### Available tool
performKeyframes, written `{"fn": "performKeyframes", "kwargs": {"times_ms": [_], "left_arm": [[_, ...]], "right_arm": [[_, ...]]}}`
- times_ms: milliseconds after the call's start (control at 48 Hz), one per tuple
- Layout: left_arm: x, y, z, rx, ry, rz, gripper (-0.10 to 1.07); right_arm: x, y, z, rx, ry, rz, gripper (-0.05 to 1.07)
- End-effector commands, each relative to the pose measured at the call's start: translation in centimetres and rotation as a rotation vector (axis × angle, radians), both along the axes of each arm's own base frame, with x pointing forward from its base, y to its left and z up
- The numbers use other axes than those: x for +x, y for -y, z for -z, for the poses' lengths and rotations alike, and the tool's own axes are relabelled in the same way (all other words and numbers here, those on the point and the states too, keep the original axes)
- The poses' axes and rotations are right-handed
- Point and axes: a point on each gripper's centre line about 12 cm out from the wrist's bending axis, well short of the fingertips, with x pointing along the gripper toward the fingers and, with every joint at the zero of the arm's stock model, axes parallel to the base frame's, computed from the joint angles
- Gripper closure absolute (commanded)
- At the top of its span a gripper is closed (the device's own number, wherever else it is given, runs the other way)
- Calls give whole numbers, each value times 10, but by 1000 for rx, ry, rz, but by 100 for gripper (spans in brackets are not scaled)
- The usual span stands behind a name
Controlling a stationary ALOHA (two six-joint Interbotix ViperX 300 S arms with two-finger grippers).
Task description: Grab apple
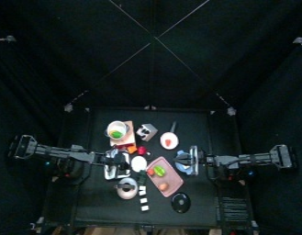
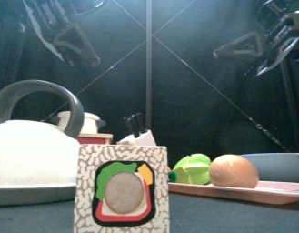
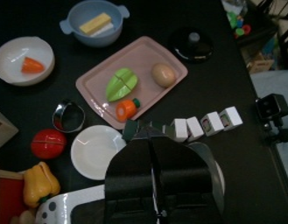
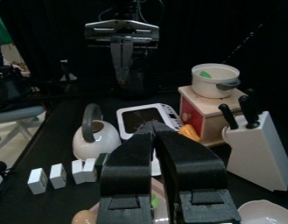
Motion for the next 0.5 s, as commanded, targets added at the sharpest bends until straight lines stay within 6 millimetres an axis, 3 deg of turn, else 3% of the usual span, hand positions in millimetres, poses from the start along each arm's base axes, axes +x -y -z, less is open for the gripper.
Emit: {"fn": "performKeyframes", "kwargs": {"times_ms": [0, 479], "left_arm": [[10, -2, -2, 28, 8, 6, 91], [44, -18, 47, 206, -128, 56, 0]], "right_arm": [[1, 0, -4, 2, 17, -1, 101], [1, 2, -4, 1, 15, 7, 101]]}}
